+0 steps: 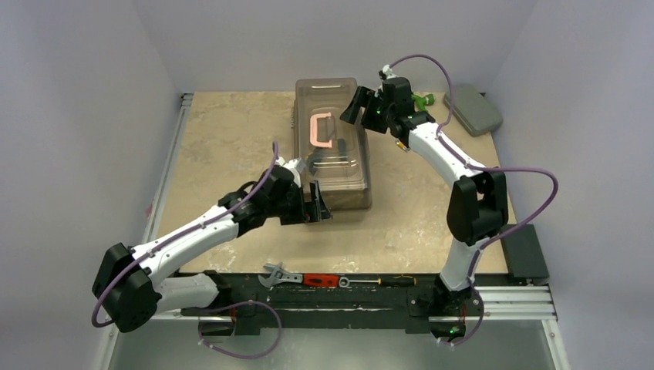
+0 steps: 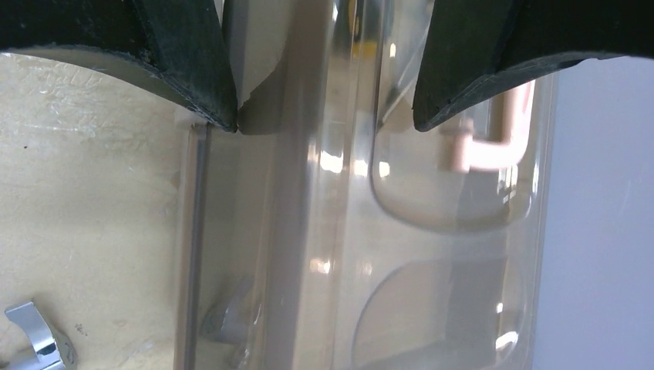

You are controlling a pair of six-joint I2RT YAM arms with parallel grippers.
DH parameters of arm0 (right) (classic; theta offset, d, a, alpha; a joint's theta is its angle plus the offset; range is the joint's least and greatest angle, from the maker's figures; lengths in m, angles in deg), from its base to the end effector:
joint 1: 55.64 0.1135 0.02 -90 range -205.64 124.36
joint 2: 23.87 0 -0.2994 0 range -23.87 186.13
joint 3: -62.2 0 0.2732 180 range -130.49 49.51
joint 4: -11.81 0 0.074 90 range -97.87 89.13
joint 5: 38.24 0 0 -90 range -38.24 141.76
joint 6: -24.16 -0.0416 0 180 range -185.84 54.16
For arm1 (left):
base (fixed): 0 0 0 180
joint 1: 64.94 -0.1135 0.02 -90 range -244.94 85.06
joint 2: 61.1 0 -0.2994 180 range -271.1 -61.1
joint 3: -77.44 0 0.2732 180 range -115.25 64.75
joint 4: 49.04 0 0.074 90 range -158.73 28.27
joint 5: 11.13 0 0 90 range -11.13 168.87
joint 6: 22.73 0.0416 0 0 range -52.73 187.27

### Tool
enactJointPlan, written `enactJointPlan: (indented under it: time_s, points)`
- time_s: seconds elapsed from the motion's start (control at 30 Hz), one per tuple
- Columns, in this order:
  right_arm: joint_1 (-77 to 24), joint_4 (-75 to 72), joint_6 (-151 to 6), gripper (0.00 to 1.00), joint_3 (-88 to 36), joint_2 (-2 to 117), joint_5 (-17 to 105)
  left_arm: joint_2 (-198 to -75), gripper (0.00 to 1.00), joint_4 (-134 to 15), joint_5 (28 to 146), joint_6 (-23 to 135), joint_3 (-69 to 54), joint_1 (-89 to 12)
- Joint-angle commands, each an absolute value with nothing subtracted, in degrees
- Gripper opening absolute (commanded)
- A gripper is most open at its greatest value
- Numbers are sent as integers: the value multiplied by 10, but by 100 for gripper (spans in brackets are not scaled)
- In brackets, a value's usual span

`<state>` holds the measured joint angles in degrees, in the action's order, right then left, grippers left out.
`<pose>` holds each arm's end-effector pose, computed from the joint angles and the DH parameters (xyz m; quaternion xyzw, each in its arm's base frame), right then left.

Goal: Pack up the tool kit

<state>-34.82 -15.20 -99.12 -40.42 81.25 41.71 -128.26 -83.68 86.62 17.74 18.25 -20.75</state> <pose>0.4377 0.1742 0.3340 0.0495 0.8603 0.2956 0.4125 0.1819 -0.1847 0.2735 -0.0154 0.9139 -0.3349 0.2290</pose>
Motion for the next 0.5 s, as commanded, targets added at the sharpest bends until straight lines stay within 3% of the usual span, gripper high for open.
enactJointPlan:
  time_s: [0.0, 0.23, 0.47]
  points:
    - [-339, -187, -969, 80, -429, 797, 396, -1291, 87, -781, 840, 241, 135, -270]
    - [-353, -178, -919, 82, -374, 678, 431, -1215, 89, -861, 820, 278, 107, -270]
    - [-362, -112, -885, 86, -237, 506, 514, -1091, 94, -976, 686, 334, 83, -276]
